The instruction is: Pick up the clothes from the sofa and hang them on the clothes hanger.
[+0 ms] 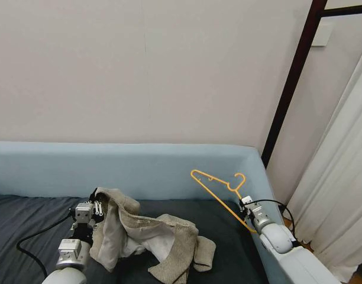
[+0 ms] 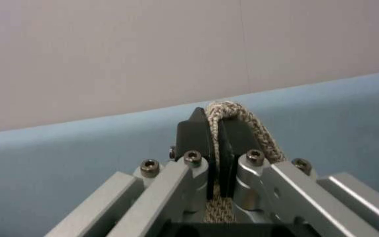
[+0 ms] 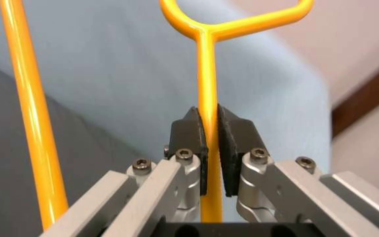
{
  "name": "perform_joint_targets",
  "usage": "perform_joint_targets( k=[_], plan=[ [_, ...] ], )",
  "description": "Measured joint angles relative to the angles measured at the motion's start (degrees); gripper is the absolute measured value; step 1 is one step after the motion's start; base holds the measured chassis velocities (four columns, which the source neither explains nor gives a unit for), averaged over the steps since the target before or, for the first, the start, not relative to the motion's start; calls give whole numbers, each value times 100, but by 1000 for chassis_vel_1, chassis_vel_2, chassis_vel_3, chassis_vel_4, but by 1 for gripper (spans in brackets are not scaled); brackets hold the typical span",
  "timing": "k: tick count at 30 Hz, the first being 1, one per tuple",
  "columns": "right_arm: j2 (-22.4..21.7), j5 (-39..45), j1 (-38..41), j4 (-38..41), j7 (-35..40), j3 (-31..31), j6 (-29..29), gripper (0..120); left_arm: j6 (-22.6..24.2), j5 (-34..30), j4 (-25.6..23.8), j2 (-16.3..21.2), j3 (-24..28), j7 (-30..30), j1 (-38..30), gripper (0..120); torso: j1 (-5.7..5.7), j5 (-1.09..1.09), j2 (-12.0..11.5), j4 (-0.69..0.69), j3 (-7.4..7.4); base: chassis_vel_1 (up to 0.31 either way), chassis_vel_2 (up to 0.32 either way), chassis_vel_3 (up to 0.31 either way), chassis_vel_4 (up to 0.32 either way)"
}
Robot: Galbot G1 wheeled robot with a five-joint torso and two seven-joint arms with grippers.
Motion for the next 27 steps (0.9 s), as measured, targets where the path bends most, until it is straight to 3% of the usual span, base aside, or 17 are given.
perform_joint_targets(
  k=[3,7,13,18,19,25,27],
  plan=[
    [-199,-343,-269,500,-3,-14,352,5,-2,-52,-16,22,-1,13,-18,0,0,1,0,0,0,0,0,0,0],
    [-352,-1592,-478,791,50,-149,1197,5,1,-147,-33,63,-7,15,-47,0,0,2,0,2,0,0,0,0,0],
    [-386,-2927,-526,847,276,-237,1524,5,19,-231,-50,95,-36,15,-78,0,0,1,0,3,0,0,0,0,0],
    [-427,-3831,-669,1081,507,-404,1550,5,58,-318,-89,136,-62,9,-108,0,0,1,0,2,0,0,0,0,0],
    [-373,-4509,-846,1364,653,-650,1500,5,76,-351,-107,188,-70,5,-118,0,0,1,0,2,0,0,0,0,0],
    [-162,-5204,-898,1425,937,-1068,1221,5,88,-368,-136,193,-69,1,-130,0,0,0,0,2,0,0,0,0,0],
    [-56,-5396,-802,1310,1244,-1337,857,5,101,-381,-173,186,-69,0,-133,0,0,0,0,2,0,0,0,0,0]
  ],
)
